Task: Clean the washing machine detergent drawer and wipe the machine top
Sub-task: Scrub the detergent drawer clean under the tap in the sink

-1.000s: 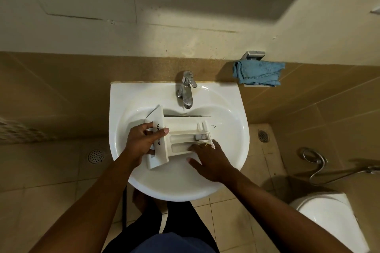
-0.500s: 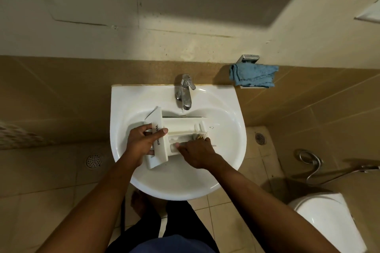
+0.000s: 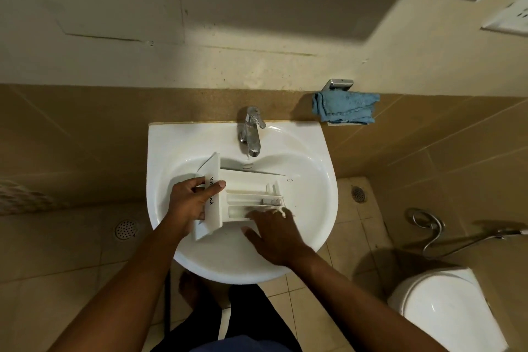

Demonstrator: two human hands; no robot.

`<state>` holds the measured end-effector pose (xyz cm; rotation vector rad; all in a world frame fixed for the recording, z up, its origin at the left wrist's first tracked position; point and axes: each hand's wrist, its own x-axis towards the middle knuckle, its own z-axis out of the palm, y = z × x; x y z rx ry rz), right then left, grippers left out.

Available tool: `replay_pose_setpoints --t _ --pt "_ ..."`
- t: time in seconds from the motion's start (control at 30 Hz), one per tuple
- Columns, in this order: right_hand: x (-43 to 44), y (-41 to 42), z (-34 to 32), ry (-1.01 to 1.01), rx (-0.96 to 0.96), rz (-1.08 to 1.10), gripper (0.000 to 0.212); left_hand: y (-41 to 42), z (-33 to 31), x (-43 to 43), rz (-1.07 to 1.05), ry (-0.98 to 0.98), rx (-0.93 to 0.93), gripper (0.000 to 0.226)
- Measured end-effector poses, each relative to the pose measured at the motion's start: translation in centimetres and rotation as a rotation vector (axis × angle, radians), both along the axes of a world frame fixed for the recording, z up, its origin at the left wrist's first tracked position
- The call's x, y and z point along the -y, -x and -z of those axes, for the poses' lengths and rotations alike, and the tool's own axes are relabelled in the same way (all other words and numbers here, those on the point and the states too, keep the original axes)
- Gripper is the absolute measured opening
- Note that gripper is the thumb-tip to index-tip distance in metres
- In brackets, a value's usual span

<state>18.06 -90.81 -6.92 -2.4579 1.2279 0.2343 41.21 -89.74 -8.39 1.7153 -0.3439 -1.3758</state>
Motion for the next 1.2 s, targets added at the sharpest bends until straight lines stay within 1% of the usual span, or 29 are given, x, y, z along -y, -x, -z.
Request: replay_pose_setpoints --t 0.03,0.1,0.17,0.23,0.27,0.33,0.37,0.43,0.47,0.5,0.57,0.6,0.63,0.7,0.73,0.77,0.8,0.83,0.9,0.93,1.0,1.03,1.07,1.13,1.2 --pt "0.9 1.0 -0.1 -0.052 -0.003 0.021 0.051 0.0 0.0 0.0 0.001 -0.005 0.003 0.067" --pt "3.0 2.4 -0.3 -0.197 0.095 0.141 0.045 0.0 0.1 0.1 0.005 -0.005 0.007 0.066" --pt "5.4 2.9 -0.6 -0.185 0.146 0.295 0.03 0.0 -0.2 0.0 0.014 -0.004 0.01 0.062" --pt "7.2 3.0 -0.1 -0.11 0.087 0.362 0.023 0.0 -0.4 0.0 0.014 0.006 0.008 0.058" --pt "7.6 3.0 0.3 -0.129 0.04 0.362 0.024 0.0 -0.4 0.0 0.012 0.005 0.012 0.058" --pt "8.0 2.6 1.1 -0.187 -0.032 0.331 0.028 -0.1 -0.4 -0.1 0.015 0.002 0.02 0.061" --pt "8.2 2.4 1.2 -0.185 -0.074 0.287 0.03 -0.1 -0.4 -0.2 0.016 0.0 0.021 0.063" --pt "8.6 1.7 0.9 -0.125 -0.158 0.17 0.036 -0.2 -0.5 -0.3 0.02 -0.008 0.017 0.059" --pt "8.7 1.2 0.5 -0.075 -0.158 0.141 0.039 -0.2 -0.7 -0.2 0.02 -0.007 0.014 0.054" --pt "8.8 0.7 0.1 -0.026 -0.121 0.146 0.04 -0.1 -0.8 -0.2 0.02 -0.006 0.012 0.048" --pt "8.9 -0.1 0.0 -0.012 0.043 0.24 0.034 0.0 -1.1 -0.2 0.015 -0.006 0.007 0.041" --pt "8.7 -0.4 0.1 -0.056 0.116 0.284 0.03 0.0 -1.1 -0.2 0.013 -0.009 0.01 0.043" --pt "8.2 -0.7 0.4 -0.115 0.158 0.268 0.028 0.0 -1.2 -0.3 0.014 -0.011 0.011 0.045" --pt "6.7 -1.1 1.3 -0.166 0.115 0.066 0.034 0.0 -1.4 -0.3 0.018 -0.015 0.015 0.047" --pt "6.1 -1.0 1.6 -0.155 0.049 -0.04 0.04 0.0 -1.4 -0.3 0.022 -0.015 0.021 0.045" --pt "5.8 -0.6 1.9 -0.136 0.031 -0.085 0.042 0.0 -1.5 -0.2 0.033 -0.017 0.03 0.043" --pt "5.9 -0.1 2.2 -0.142 0.069 -0.057 0.04 -0.1 -1.7 -0.1 0.051 -0.022 0.04 0.041" --pt "6.2 0.4 2.2 -0.168 0.155 0.013 0.036 -0.2 -1.8 0.0 0.075 -0.028 0.052 0.038" --pt "7.0 1.4 1.8 -0.208 0.364 0.259 0.022 -0.7 -2.1 0.4 0.143 -0.039 0.08 0.034" --pt "7.6 1.9 1.3 -0.212 0.477 0.409 0.02 -1.0 -2.3 0.6 0.181 -0.038 0.097 0.034" --pt "8.8 3.2 0.4 -0.217 0.624 0.702 0.026 -1.5 -2.7 0.9 0.242 -0.029 0.132 0.033" --pt "9.5 4.0 0.2 -0.214 0.655 0.809 0.026 -1.5 -2.8 1.0 0.27 -0.02 0.156 0.032" --pt "10.2 4.8 0.1 -0.204 0.647 0.865 0.024 -1.4 -3.0 0.9 0.291 -0.009 0.186 0.034" --pt "11.3 5.8 0.2 -0.245 0.545 0.875 0.022 -1.0 -3.4 0.5 0.331 0.023 0.257 0.042" --pt "11.8 5.9 0.0 -0.39 0.444 0.851 0.037 -0.7 -3.6 -0.1 0.365 0.056 0.302 0.048"
